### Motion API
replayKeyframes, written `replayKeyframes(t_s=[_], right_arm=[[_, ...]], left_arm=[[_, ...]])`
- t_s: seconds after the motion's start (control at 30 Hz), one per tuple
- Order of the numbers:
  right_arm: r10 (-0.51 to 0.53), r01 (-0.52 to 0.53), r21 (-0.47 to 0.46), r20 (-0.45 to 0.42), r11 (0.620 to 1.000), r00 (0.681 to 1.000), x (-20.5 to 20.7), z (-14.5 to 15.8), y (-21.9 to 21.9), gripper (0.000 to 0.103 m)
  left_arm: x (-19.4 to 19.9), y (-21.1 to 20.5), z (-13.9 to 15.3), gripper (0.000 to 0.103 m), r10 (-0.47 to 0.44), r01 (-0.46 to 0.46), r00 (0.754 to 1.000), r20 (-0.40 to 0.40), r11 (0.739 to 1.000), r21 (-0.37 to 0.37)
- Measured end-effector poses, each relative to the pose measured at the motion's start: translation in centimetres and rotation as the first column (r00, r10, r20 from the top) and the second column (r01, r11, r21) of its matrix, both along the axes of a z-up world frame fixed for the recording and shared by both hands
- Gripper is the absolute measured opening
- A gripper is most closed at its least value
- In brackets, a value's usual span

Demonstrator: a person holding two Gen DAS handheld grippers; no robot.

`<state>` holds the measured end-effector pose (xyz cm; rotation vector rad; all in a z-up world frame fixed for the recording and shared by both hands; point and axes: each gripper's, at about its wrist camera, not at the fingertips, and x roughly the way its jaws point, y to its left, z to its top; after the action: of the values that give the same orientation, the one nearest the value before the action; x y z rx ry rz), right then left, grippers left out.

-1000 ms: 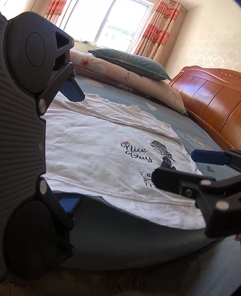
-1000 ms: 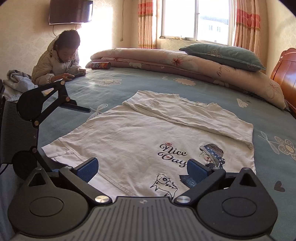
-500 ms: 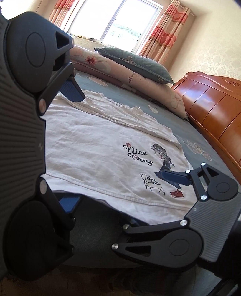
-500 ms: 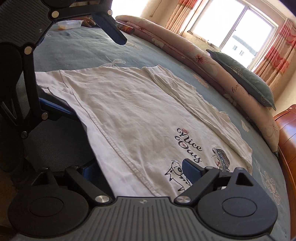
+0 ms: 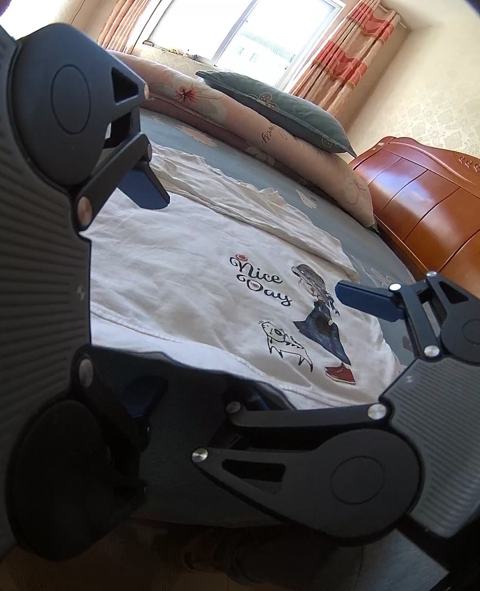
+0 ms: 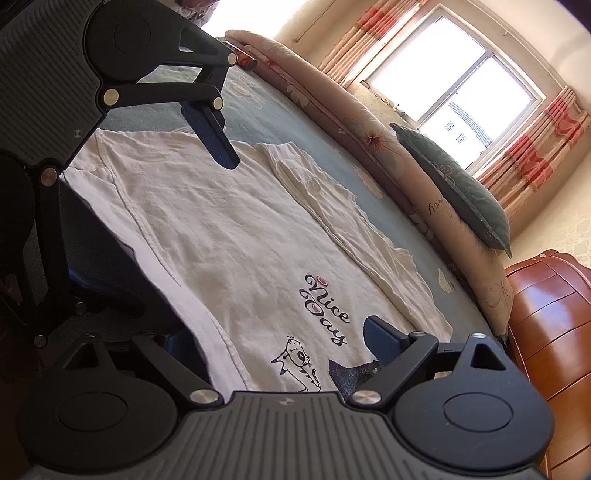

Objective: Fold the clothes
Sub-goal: 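Roll both grippers and grasp the shirt hem with both grippers, then lift the hem with both grippers and fold it toward the collar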

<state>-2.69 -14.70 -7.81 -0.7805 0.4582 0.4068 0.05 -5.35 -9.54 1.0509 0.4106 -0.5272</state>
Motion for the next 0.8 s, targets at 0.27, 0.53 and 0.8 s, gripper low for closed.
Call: replayKeyframes(t_s=[0.27, 0.53, 0.8], right_arm=[[0.000, -0.001, -0.027, -0.007, 1.000, 1.000, -0.7, -1.1, -1.2, 0.094], [-0.027, 0.039, -0.159, 0.076, 0.987, 0.997, -1.6, -2.5, -3.1, 0.087], [-0.032, 0.042, -0.278, 0.042, 0.960, 0.999, -1.2, -3.0, -6.1, 0.058]], left_arm=[[1.0, 2.8, 0.0, 0.033, 0.093, -0.092, 0.994, -0.065, 0.996, 0.020], [0.5, 2.7, -0.3, 0.012, 0.089, -0.086, 0.995, -0.054, 0.995, 0.045], [0.4, 3.0, -0.2, 0.020, 0.089, -0.085, 0.995, -0.045, 0.993, 0.085]])
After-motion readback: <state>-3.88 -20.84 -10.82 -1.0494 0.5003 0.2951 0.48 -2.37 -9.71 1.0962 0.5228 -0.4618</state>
